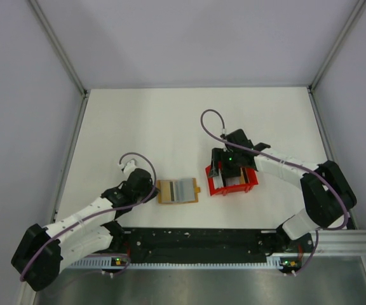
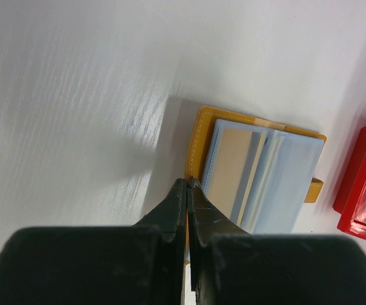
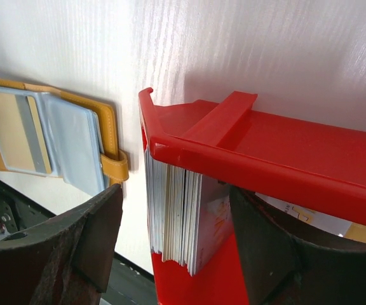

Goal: Put the credit cards into the card holder
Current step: Pick up the credit card from the storage box.

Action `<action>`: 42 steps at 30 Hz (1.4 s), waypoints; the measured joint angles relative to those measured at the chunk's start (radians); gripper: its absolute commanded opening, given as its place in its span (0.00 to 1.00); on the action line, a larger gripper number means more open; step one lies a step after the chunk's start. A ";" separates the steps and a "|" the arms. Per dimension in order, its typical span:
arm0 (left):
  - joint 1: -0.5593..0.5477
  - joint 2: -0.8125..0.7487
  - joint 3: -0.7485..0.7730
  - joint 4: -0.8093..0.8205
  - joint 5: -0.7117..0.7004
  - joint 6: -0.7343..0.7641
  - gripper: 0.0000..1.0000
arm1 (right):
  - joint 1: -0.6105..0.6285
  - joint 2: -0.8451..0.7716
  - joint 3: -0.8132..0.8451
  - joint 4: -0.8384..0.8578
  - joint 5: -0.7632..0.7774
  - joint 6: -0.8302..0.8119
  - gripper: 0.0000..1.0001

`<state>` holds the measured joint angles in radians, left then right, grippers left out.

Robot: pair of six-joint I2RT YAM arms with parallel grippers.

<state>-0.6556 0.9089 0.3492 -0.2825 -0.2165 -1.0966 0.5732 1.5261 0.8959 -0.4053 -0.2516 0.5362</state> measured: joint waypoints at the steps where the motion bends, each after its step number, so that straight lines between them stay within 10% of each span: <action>1: 0.000 0.002 0.000 0.002 0.000 0.000 0.00 | 0.000 -0.001 0.000 0.005 -0.002 0.004 0.67; 24: 0.002 0.030 -0.002 0.026 0.018 0.000 0.00 | 0.000 -0.053 -0.001 0.023 -0.034 0.026 0.54; 42: 0.003 0.039 -0.005 0.035 0.024 0.000 0.00 | -0.029 -0.076 -0.006 0.023 -0.055 0.006 0.20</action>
<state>-0.6525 0.9482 0.3439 -0.2470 -0.1928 -1.0966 0.5446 1.4502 0.8898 -0.3820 -0.3061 0.5423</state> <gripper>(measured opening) 0.008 0.206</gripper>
